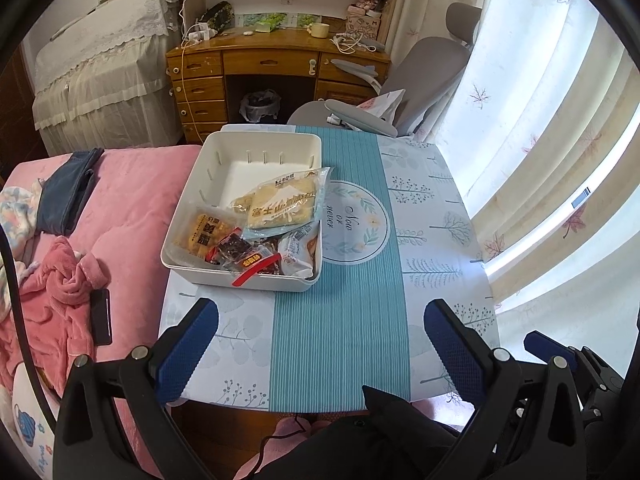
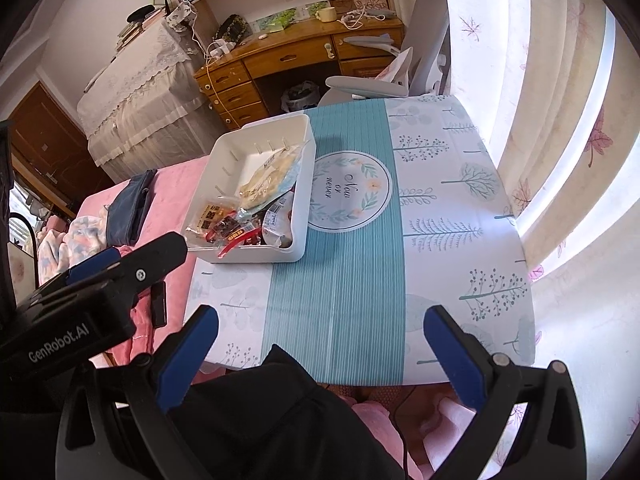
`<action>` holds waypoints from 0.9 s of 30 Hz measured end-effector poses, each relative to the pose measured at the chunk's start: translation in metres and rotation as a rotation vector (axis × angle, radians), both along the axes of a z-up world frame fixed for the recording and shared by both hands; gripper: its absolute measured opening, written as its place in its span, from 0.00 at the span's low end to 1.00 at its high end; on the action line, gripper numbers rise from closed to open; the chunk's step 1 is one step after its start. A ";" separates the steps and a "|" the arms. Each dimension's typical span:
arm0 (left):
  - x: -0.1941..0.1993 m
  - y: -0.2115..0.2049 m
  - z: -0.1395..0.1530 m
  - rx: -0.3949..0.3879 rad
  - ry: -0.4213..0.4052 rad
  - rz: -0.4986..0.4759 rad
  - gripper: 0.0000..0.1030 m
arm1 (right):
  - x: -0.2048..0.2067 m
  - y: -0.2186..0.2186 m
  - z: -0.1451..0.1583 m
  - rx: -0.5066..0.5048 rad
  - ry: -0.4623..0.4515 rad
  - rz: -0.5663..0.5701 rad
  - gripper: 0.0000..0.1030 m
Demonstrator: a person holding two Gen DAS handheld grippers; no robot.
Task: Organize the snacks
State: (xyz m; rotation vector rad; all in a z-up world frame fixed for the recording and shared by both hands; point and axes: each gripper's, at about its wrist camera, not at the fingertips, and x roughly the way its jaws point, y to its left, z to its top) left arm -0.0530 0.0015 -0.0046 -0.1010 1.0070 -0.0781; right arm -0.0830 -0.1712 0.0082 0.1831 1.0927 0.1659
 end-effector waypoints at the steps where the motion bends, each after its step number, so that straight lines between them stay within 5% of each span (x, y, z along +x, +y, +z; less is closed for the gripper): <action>1: 0.000 -0.001 0.000 0.000 0.000 -0.002 0.99 | 0.001 0.000 0.000 0.001 0.001 -0.002 1.00; 27: 0.007 -0.003 -0.002 0.002 0.003 -0.009 0.99 | 0.008 0.002 -0.006 0.003 0.020 -0.009 1.00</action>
